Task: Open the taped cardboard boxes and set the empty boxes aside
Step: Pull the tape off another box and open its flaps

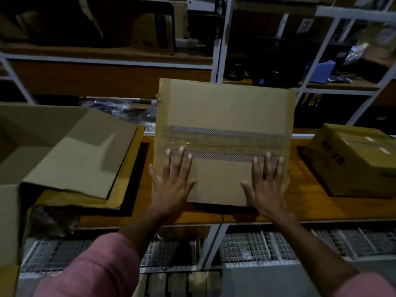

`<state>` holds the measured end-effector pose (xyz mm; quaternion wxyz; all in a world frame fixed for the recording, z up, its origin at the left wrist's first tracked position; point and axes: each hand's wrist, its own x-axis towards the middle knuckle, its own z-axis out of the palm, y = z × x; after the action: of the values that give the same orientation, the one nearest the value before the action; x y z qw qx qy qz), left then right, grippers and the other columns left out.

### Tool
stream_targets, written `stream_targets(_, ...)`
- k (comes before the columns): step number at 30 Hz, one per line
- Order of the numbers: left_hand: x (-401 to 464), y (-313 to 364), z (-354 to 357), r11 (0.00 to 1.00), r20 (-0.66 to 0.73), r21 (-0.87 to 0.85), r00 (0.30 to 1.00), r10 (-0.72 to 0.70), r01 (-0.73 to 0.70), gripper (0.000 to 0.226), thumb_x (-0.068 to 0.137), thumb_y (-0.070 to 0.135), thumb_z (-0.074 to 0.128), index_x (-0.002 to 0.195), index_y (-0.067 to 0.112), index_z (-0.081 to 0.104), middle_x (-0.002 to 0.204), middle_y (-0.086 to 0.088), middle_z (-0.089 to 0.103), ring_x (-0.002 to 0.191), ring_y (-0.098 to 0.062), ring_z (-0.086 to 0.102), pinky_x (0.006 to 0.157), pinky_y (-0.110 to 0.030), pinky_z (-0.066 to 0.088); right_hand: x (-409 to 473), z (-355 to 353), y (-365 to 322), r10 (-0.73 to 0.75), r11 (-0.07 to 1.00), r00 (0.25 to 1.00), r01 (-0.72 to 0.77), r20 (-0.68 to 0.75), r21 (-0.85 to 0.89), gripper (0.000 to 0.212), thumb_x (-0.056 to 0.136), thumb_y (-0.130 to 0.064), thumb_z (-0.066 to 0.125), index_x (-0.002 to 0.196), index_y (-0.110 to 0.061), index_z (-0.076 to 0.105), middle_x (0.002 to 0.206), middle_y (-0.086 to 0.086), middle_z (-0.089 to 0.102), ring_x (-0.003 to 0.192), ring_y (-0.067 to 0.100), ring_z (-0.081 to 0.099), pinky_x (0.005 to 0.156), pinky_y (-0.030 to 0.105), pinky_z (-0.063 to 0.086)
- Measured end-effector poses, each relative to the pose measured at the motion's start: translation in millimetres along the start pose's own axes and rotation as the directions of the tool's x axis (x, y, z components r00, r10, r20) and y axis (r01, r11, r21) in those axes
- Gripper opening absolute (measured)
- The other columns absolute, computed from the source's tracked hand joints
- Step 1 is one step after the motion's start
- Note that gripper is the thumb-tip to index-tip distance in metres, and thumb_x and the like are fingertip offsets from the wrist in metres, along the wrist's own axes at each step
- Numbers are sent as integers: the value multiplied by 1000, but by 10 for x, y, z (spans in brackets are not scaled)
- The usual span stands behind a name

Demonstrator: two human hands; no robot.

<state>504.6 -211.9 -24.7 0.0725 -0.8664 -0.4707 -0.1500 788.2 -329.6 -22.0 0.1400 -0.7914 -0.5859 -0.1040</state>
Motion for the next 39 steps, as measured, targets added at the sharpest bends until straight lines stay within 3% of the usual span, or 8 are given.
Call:
stream_targets(5,-197,-20,5,999,118,-41,993,-25,30,82,98,54,54,162,27,9,168,-6,-9,152,-37,3,108,-79,25,-237,179,-127,44,999,999,-44,11,1,87,84,-39,77,156,-21,31,162,20,16,151,47,10,101,75,35)
stream_targets(10,-113,-31,-156,999,-26,22,999,28,-27,66,95,58,34,154,27,33,143,-12,30,124,-39,38,101,-67,38,-46,128,-313,8,1000,992,-10,-127,-16,80,84,-42,74,152,-19,38,140,22,35,131,46,34,106,66,32)
stream_targets(20,425,68,-622,986,-348,-49,928,130,-157,40,96,50,40,124,24,52,128,-10,49,118,-32,39,93,-48,32,559,-624,-481,-11,984,884,93,-468,151,39,98,-45,46,122,-19,61,126,14,51,125,33,39,105,61,33)
stream_targets(24,907,85,-998,989,-390,-101,918,63,-111,38,98,47,40,114,22,64,128,-8,55,120,-28,48,96,-49,30,1011,-1036,-444,35,985,980,0,-198,175,48,102,-54,36,133,-27,61,143,9,49,136,32,30,107,57,29)
stream_targets(28,1372,-27,-1188,982,-129,-173,987,-98,75,40,100,50,45,125,24,60,141,-6,48,132,-25,44,112,-60,24,1459,-1027,-322,46,991,991,-61,129,118,63,93,-74,31,136,-32,50,150,8,40,140,35,30,111,63,24)
stream_targets(31,1542,-168,-1123,968,54,-155,980,-193,200,54,96,65,39,132,29,54,159,-7,31,148,-35,23,111,-77,17,1682,-966,-239,89,991,981,-104,172,83,81,77,-91,21,124,-31,47,144,9,40,136,40,34,108,70,26)
stream_targets(34,1637,-207,-1053,955,203,-186,960,-193,232,71,92,79,26,147,35,40,170,-4,12,155,-39,3,106,-86,5,1830,-989,-181,126,986,975,-143,183,84,93,71,-96,16,136,-33,41,156,9,31,142,45,28,108,69,28)
stream_targets(39,1572,-204,-1077,973,169,-165,976,-134,162,74,90,77,18,147,33,34,161,0,29,147,-35,19,103,-77,27,1797,-982,-148,90,995,983,-97,159,38,95,77,-91,11,154,-38,28,166,3,19,148,43,17,110,69,24)
